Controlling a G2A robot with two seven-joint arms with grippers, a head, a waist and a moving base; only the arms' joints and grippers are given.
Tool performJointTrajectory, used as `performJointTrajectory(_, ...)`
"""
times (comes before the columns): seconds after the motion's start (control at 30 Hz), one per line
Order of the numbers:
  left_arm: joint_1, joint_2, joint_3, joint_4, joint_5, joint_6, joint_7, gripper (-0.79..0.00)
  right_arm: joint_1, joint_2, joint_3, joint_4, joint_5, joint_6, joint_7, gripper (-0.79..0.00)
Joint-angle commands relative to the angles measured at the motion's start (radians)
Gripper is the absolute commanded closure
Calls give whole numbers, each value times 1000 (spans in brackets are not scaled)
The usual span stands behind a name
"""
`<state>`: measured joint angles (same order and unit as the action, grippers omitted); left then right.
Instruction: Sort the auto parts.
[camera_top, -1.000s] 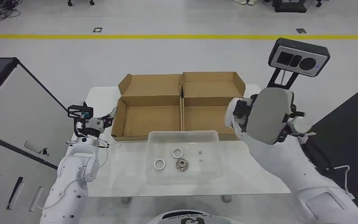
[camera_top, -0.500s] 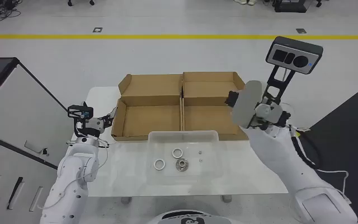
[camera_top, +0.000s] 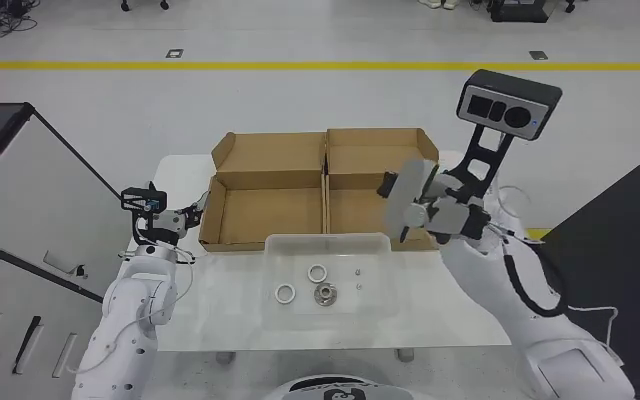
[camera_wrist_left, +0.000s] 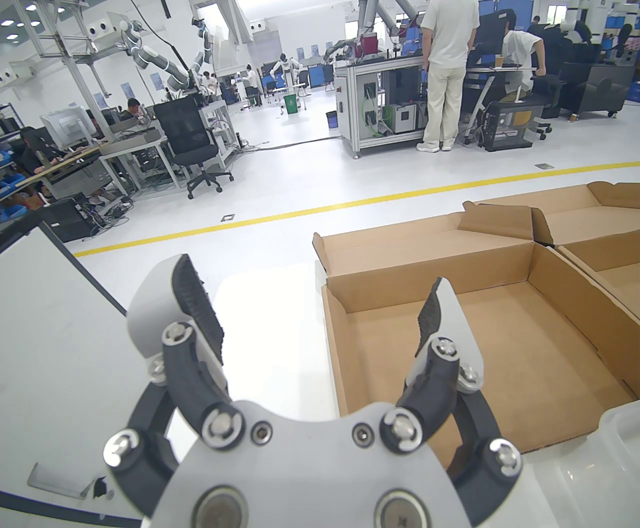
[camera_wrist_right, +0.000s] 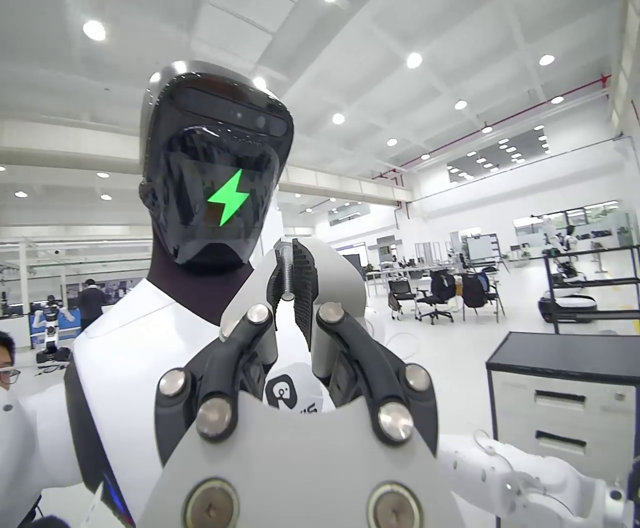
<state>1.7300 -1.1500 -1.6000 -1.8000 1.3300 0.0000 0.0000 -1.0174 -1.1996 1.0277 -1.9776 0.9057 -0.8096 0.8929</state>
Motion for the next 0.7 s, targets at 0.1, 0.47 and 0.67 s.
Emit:
performJointTrajectory(0.1, 0, 0, 0, 0, 0, 0, 0, -785, -18, -5, -2, -4, 137, -14, 70, 0)
performJointTrajectory(0.47, 0, 0, 0, 0, 0, 0, 0, -785, -52, -16, 25, -16, 274, 15, 132, 0)
performJointTrajectory(0.67, 0, 0, 0, 0, 0, 0, 0, -785, -52, -16, 25, -16, 274, 15, 132, 0)
